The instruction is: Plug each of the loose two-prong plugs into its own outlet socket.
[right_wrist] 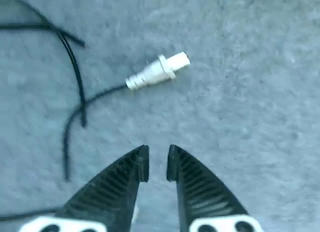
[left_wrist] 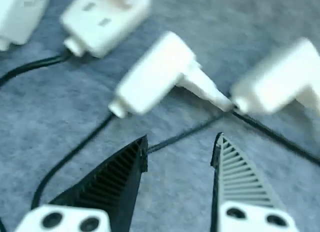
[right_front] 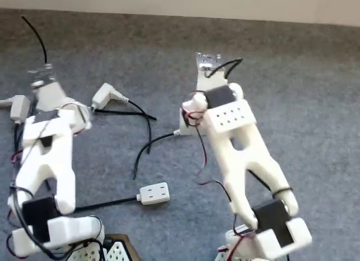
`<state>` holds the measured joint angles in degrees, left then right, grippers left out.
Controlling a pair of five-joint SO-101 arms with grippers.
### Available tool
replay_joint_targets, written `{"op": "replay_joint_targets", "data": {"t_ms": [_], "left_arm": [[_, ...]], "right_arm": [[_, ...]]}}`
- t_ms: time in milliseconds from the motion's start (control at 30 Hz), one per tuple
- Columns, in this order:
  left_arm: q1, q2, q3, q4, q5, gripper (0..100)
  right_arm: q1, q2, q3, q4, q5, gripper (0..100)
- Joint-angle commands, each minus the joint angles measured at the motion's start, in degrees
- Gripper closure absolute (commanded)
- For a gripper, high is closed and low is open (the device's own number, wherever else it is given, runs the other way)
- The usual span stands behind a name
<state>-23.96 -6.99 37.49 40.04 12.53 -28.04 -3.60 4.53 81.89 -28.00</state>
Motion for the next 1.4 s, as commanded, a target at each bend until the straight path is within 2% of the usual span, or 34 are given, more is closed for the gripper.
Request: {"op": "replay_joint_targets", "data": {"t_ms": [0, 67, 233, 400, 533, 733, 1200, 1267, 1333, 1367], "left_arm": [[-5.58, 6.02, -7.25, -0.26, 5.36, 78], [-6.9, 9.8, -9.98, 1.67, 8.26, 78], [-9.19, 14.99, -16.4, 11.43, 15.03, 78], [-10.15, 16.48, -17.98, 13.45, 17.14, 77], [-9.8, 16.48, -17.98, 13.45, 17.14, 77], [-9.8, 16.48, -17.98, 13.54, 17.14, 77], [-9.63, 16.48, -17.71, 13.71, 16.97, 77], [-9.36, 16.48, -17.63, 13.71, 16.97, 77], [-9.1, 16.48, -17.63, 13.71, 16.97, 77], [-9.1, 16.48, -17.63, 13.71, 16.88, 77]], "right_arm": [[-0.48, 1.45, -5.49, -1.1, -24.44, 94.2], [-0.66, 3.12, -5.23, -4.53, -29.98, 94.2], [-1.98, 9.98, -2.51, -15.16, -35.08, 94.2], [-3.47, 14.55, 0.22, -21.76, -38.95, 88.0], [-4.97, 17.71, 0.4, -22.11, -41.58, 86.5], [-4.0, 24.31, -0.22, -22.9, -41.67, 86.5], [-0.48, 24.48, -0.04, -24.04, -44.04, 86.5], [0.31, 24.48, -0.13, -24.04, -44.04, 89.8], [1.98, 24.48, -0.13, -24.22, -43.96, 99.4], [2.51, 24.48, -0.13, -24.22, -43.87, 99.5]]}}
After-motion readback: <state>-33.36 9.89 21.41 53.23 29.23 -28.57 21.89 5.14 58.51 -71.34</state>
